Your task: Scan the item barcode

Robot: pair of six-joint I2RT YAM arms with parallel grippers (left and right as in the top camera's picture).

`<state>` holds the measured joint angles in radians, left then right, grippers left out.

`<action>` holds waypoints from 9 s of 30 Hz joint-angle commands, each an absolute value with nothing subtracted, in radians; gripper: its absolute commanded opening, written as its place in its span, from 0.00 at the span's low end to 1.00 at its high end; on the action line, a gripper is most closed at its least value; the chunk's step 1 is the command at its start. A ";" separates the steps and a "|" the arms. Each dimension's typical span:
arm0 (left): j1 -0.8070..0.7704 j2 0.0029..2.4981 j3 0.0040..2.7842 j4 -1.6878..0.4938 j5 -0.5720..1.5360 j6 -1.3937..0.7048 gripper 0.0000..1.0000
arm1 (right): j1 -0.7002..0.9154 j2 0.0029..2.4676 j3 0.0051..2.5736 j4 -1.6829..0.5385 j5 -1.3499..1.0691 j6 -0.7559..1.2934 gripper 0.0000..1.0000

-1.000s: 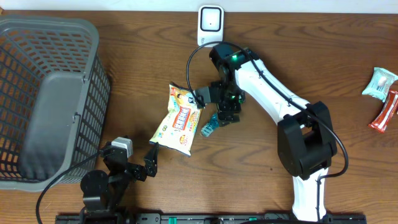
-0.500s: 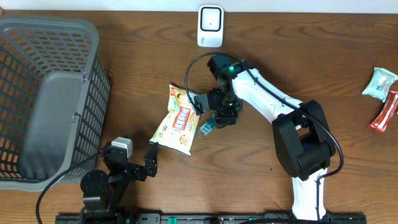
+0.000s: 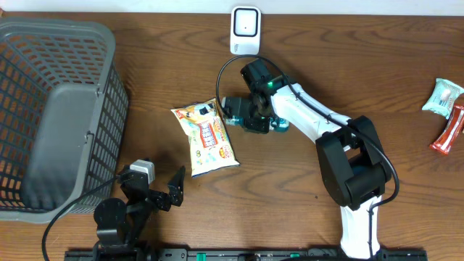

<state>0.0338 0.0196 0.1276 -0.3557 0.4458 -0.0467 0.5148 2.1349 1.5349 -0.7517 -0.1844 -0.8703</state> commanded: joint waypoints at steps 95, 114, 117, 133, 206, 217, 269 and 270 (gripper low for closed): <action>0.036 0.017 0.113 -0.373 0.444 -0.030 0.98 | 0.510 2.423 2.436 -1.575 -0.404 -0.421 0.01; 0.036 0.017 0.113 -0.373 0.445 -0.030 0.98 | 0.305 1.933 2.166 -1.698 -0.693 -0.459 0.01; 0.036 0.017 0.113 -0.373 0.445 -0.030 0.98 | 0.305 1.844 2.025 -1.684 -0.752 -0.511 0.01; 0.036 0.017 0.113 -0.373 0.445 -0.030 0.98 | 0.309 1.754 1.337 -1.142 -0.844 -0.412 0.01; 0.036 0.017 0.113 -0.373 0.445 -0.030 0.98 | 0.561 2.672 2.311 0.195 0.798 -1.089 0.33; 0.036 0.017 0.113 -0.373 0.444 -0.030 0.98 | 0.587 2.692 2.339 0.319 0.856 -1.187 0.34; 0.036 0.017 0.113 -0.373 0.445 -0.030 0.98 | -0.147 2.237 2.296 -1.122 0.010 0.216 0.99; 0.036 0.017 0.113 -0.373 0.444 -0.030 0.98 | -0.132 2.210 2.296 -1.143 -0.152 0.237 0.99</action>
